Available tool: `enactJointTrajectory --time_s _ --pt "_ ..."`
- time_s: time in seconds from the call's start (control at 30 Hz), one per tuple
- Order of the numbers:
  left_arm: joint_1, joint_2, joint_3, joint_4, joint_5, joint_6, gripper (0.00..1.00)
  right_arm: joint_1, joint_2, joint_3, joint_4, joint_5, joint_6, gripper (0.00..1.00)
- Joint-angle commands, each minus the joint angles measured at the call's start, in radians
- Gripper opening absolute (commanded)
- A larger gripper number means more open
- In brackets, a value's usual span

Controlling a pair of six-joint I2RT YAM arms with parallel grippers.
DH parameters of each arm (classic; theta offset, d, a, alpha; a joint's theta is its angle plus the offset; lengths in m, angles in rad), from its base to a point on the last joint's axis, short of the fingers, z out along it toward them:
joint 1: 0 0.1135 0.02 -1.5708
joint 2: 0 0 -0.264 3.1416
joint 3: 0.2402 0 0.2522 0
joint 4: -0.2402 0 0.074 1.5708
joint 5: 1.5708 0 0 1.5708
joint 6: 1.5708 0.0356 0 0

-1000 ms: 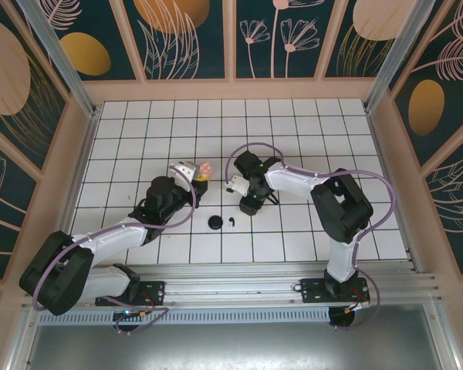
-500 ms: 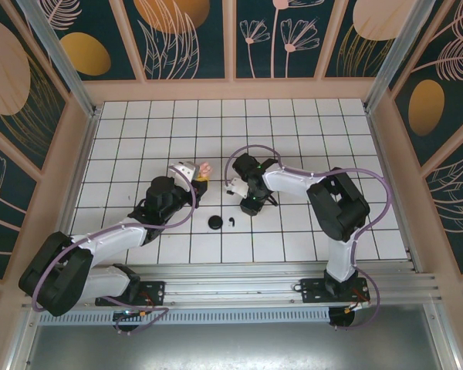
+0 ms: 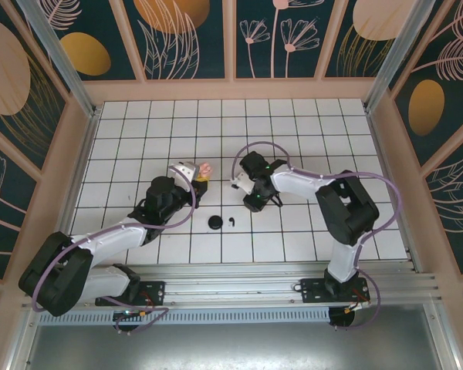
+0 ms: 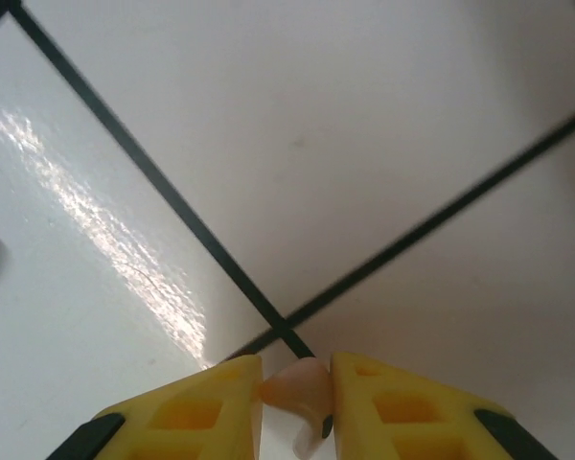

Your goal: Insert the wireless bluetooth earbuds into the charging case

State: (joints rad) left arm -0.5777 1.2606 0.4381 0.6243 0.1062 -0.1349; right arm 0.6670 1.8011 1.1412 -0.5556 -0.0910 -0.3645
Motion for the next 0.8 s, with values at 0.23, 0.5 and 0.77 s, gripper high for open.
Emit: enactJointTrajectory --time_s 0.23,0.5,0.77 --pt "-0.064 0.131 0.08 0.127 0.047 0.001 0.06 -0.115 -0.263 -0.188 0.26 -0.179 0.29 0.24" --pt "-0.139 0.282 0.114 0.286 0.058 -0.04 0.05 -0.209 -0.396 -0.328 0.443 -0.278 0.512 0.23" --pt "-0.169 0.378 0.134 0.374 0.086 -0.045 0.05 -0.276 -0.477 -0.416 0.612 -0.369 0.702 0.22"
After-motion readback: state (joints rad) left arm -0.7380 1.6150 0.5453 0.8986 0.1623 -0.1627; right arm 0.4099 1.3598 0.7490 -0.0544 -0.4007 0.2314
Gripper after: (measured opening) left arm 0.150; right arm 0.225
